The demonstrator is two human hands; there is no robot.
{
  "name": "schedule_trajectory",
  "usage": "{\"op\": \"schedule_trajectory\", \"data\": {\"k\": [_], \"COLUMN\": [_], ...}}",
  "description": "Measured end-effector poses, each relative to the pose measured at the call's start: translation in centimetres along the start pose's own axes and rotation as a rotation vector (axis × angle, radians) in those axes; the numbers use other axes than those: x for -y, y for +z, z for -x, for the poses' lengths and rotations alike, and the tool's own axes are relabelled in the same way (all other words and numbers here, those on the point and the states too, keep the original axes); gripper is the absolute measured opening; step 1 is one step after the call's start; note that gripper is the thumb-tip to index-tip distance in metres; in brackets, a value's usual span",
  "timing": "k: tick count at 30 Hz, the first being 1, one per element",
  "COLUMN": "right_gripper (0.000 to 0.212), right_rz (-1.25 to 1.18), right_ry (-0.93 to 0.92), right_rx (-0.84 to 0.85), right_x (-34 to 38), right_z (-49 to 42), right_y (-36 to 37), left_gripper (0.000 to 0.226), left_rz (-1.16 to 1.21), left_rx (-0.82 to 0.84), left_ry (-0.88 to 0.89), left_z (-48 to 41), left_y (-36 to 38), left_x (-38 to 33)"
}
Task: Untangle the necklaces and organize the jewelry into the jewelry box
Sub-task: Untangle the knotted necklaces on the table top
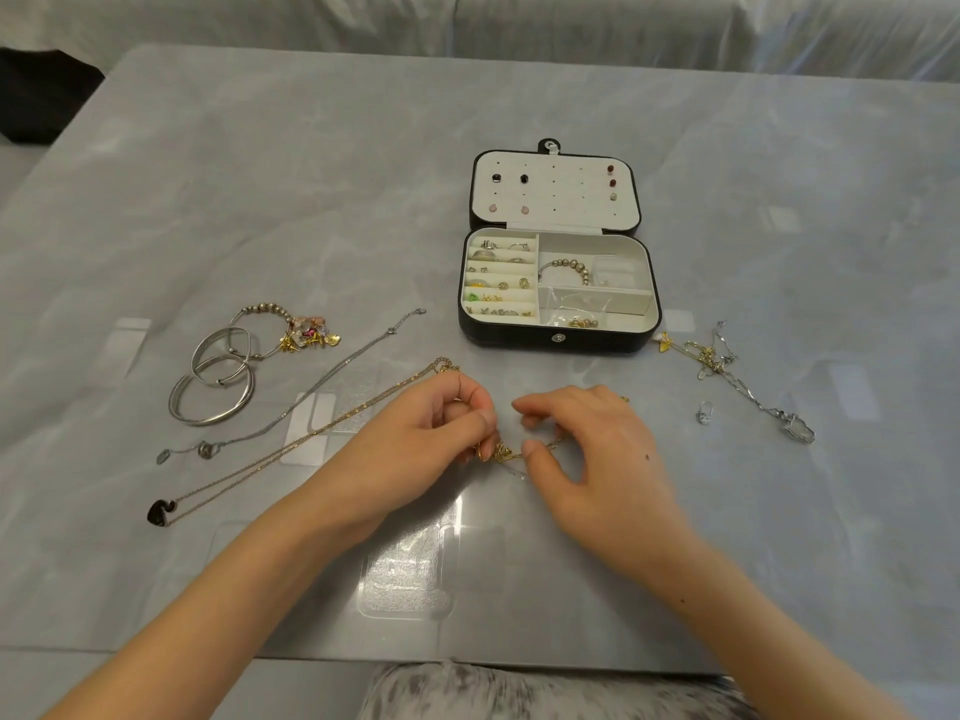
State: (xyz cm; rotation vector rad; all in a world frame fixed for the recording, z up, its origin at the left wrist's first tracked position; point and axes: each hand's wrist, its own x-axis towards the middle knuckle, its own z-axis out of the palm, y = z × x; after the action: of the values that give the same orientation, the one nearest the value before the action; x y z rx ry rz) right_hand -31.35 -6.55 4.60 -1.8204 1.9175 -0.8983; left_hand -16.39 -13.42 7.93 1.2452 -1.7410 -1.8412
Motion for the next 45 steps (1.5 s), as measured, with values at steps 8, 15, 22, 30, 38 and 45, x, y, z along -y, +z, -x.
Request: {"op": "schedule_trajectory", "data": {"k": [8,15,22,30,38,45], "right_gripper": [0.030,0.004,0.010,0.021,0.024,0.021], "right_rz": [0.080,-0.076,-0.242,-0.358,-0.300,-0.314], "right_ry": [-0.070,0.001,0.127,0.223,0.192,0.194], "right_rx": [0.145,0.064,0.142,0.183,0.172,0.143], "right_x": [-0.2,-0.3,0.3,0.1,0.6,0.9], "right_z": [-0.6,-0.7,-1.1,-1.6,-1.9,-2.1], "right_y": [0.2,-0.1,-0.7,-1.0,-1.6,-1.6], "left_gripper": [0.011,0.008,0.007,0.011,0.010,0.009], "left_rz": [0.031,-0.008,-0.314,-0.430,-0.415,-0.363], "left_rx": [0.037,-0.049,-0.103,-0.123,-0.086,-0.046], "left_ry": [0.019,-0.014,0.078,0.072,0.022,0.005], "left_z": [0.2,-0.2,-0.7,-0.8,-0.8,-0.9], "left_y": [-0.1,-0.9,-0.5,-0.3,-0.4,-0.5], "left_x": [-0.4,0.5,0.8,0.8,0.6,0.5]}}
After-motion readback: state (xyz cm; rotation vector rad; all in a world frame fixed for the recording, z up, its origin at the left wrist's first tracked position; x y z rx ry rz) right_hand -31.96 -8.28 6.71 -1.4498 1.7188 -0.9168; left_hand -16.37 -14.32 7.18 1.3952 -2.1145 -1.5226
